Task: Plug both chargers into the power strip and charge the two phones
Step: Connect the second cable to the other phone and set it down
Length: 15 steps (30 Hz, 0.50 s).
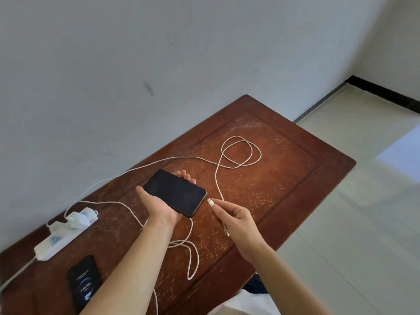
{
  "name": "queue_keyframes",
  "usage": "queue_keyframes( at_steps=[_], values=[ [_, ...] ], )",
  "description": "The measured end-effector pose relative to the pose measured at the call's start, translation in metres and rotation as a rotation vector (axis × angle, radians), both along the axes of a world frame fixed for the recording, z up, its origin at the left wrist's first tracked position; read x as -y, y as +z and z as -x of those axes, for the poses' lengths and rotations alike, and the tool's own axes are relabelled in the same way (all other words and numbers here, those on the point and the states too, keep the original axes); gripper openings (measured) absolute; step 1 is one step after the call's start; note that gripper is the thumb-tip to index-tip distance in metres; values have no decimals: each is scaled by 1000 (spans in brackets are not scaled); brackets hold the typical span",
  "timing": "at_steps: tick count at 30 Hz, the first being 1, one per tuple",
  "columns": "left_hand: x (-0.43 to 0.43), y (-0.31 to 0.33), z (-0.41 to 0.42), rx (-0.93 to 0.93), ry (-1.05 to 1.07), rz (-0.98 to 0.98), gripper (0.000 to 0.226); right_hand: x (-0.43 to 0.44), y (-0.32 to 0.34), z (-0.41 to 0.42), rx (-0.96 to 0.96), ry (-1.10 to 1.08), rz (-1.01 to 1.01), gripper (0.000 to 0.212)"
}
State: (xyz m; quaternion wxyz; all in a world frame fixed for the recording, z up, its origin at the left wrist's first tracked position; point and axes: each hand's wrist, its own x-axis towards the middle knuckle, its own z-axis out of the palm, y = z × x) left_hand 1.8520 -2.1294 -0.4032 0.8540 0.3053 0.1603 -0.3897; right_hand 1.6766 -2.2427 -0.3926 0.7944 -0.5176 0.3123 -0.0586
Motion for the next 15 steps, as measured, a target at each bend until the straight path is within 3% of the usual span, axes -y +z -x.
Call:
queue_keyframes(
  at_steps=[15],
  values=[
    [1,25,22,1,50,117,91,-21,38,14,109,-207,-85,17]
  ],
)
